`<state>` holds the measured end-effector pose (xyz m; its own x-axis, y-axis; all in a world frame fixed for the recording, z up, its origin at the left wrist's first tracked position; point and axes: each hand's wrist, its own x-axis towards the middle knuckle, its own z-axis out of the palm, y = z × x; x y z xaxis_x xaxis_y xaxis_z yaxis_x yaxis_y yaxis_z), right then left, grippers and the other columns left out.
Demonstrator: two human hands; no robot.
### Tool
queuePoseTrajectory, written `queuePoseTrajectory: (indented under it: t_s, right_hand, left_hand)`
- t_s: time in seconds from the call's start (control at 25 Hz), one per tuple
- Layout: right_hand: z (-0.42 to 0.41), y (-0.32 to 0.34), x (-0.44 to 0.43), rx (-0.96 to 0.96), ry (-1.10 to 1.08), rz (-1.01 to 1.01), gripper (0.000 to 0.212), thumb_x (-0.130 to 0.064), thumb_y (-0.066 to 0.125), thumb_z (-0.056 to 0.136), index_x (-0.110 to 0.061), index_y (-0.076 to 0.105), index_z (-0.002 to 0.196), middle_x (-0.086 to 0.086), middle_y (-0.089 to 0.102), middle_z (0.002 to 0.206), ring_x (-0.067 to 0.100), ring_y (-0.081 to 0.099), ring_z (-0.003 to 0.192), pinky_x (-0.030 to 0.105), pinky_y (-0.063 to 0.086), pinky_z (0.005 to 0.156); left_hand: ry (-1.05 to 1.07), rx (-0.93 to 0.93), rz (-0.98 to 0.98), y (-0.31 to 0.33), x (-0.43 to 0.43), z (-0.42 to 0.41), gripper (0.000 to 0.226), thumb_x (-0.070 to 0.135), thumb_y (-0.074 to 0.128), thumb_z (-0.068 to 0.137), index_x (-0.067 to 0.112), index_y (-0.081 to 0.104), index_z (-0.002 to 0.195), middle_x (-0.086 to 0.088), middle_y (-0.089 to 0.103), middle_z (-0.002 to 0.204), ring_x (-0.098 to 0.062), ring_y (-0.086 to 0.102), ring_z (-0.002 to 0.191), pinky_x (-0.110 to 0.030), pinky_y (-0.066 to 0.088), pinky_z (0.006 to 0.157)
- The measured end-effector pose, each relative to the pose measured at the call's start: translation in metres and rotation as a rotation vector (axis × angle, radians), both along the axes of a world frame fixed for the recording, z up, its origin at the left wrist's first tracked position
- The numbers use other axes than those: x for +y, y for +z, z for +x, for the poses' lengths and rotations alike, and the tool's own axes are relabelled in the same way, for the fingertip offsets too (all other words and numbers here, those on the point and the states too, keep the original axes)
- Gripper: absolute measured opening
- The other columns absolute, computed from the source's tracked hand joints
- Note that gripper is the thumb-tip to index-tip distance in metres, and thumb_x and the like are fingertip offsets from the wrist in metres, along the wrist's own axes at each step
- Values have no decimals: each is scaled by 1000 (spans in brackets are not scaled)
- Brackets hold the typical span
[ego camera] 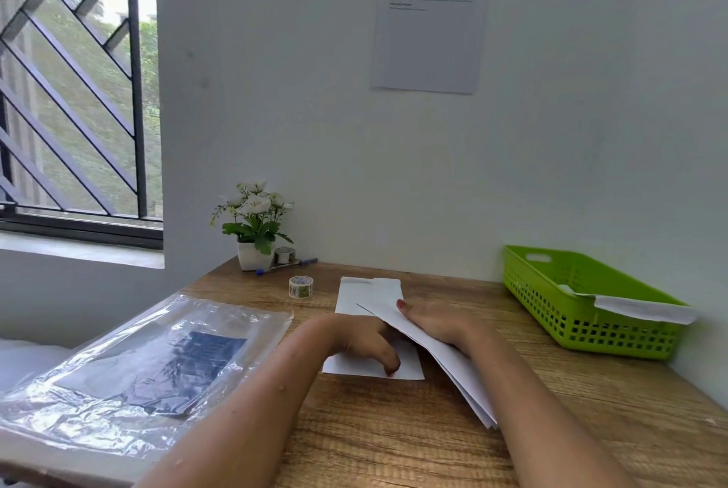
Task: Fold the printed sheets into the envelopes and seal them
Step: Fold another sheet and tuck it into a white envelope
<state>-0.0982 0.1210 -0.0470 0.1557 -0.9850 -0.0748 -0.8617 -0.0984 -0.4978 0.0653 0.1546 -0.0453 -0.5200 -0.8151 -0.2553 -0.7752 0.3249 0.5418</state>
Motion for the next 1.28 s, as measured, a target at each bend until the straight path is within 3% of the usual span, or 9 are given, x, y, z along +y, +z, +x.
queuePoseTrajectory:
  t_s: [0.2, 0.36, 0.56, 0.8, 0.92, 1.08, 1.28]
  right_hand:
    - [0, 1, 1, 31, 15, 7, 62, -61, 28, 95, -20, 58, 131, 3, 53, 139, 22, 52, 122, 33, 36, 95]
    - [0, 1, 2, 43, 53, 5, 61, -63, 24, 95, -26, 72, 106, 0, 65, 123, 18, 59, 108, 29, 37, 85]
    - [0, 3, 7, 12, 77, -5, 51, -58, 24, 98, -36, 68, 82, -1, 67, 115, 18, 60, 105, 30, 39, 92]
    - [0, 4, 9, -10, 97, -2, 51, -55, 25, 99, -33, 70, 90, 0, 67, 114, 17, 60, 101, 30, 40, 89]
    - [-1, 0, 4, 5, 96, 0, 54, -58, 26, 97, -27, 70, 100, 1, 66, 116, 18, 60, 104, 33, 42, 95]
    - [-2, -5, -4, 25, 67, 11, 63, -68, 28, 91, -24, 68, 113, 2, 67, 117, 19, 60, 105, 38, 42, 99]
    - [-2, -5, -4, 40, 49, 4, 65, -68, 29, 91, -24, 61, 125, 1, 64, 123, 19, 57, 111, 38, 39, 100]
  left_hand:
    - [12, 25, -63, 3, 2, -1, 72, 23, 65, 75, 20, 37, 141, 2, 43, 142, -20, 38, 132, -33, 32, 109]
    - [1, -56, -212, 2, 2, -5, 68, 23, 67, 77, 18, 39, 139, -5, 45, 140, -24, 45, 125, -41, 42, 103]
    - [-3, -82, -300, 5, 6, -7, 60, 13, 62, 82, 11, 40, 138, -8, 45, 140, -25, 46, 125, -33, 42, 101]
    - [10, -77, -201, 5, 3, -3, 65, 21, 63, 83, 16, 36, 142, -3, 39, 146, -23, 40, 131, -37, 40, 103]
    - [23, -32, -126, 8, 4, 1, 64, 23, 65, 83, 20, 38, 141, 2, 39, 146, -21, 36, 135, -35, 33, 109]
    - [17, -48, -82, 14, 8, 7, 62, 20, 65, 85, 24, 39, 141, 2, 36, 149, -18, 29, 139, -31, 23, 111]
    - [29, -49, -48, 18, 10, 12, 61, 12, 59, 86, 23, 37, 142, 0, 33, 151, -19, 26, 141, -32, 22, 111]
